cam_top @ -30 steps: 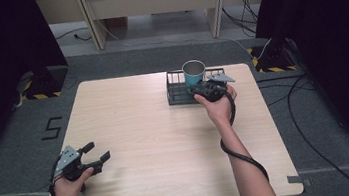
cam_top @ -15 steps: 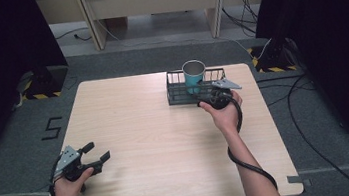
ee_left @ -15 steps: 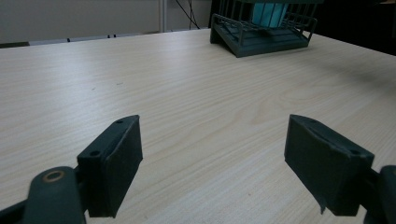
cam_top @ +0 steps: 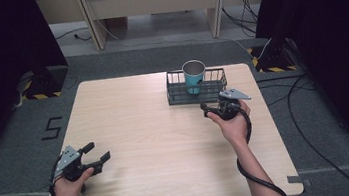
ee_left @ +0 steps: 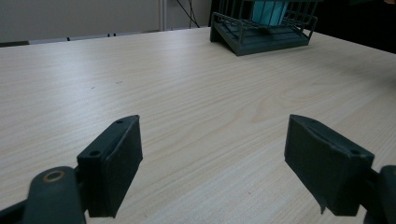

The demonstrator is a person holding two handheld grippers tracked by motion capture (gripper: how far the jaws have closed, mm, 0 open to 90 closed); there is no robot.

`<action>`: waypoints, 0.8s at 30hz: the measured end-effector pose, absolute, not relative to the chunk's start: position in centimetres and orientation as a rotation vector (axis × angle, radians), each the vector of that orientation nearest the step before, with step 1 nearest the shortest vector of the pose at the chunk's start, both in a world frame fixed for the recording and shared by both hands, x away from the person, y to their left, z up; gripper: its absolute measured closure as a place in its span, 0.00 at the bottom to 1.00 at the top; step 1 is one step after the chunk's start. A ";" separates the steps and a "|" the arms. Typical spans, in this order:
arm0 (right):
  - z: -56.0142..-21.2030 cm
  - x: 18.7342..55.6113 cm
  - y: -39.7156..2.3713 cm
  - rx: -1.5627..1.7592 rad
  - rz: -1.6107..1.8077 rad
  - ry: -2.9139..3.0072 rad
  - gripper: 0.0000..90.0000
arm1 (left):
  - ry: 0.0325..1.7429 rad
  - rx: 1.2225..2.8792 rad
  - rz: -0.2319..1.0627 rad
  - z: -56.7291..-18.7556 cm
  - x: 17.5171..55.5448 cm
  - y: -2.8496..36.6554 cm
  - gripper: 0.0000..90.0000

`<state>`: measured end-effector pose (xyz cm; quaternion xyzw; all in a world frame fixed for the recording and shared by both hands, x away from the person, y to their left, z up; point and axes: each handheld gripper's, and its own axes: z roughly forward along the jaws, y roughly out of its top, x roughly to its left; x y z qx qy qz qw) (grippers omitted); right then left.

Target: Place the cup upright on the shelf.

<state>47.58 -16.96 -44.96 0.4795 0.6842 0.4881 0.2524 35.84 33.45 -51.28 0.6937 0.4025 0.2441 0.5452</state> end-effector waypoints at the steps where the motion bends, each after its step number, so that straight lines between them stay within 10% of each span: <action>1: -45.0 47.3 -17.1 1.305 1.328 1.865 0.18 | 0.955 1.644 0.578 -51.3 35.8 33.5 0.21; 24: -47.2 41.9 -19.8 1.321 1.311 1.859 0.23 | 0.955 1.652 0.579 -51.3 35.8 33.4 0.21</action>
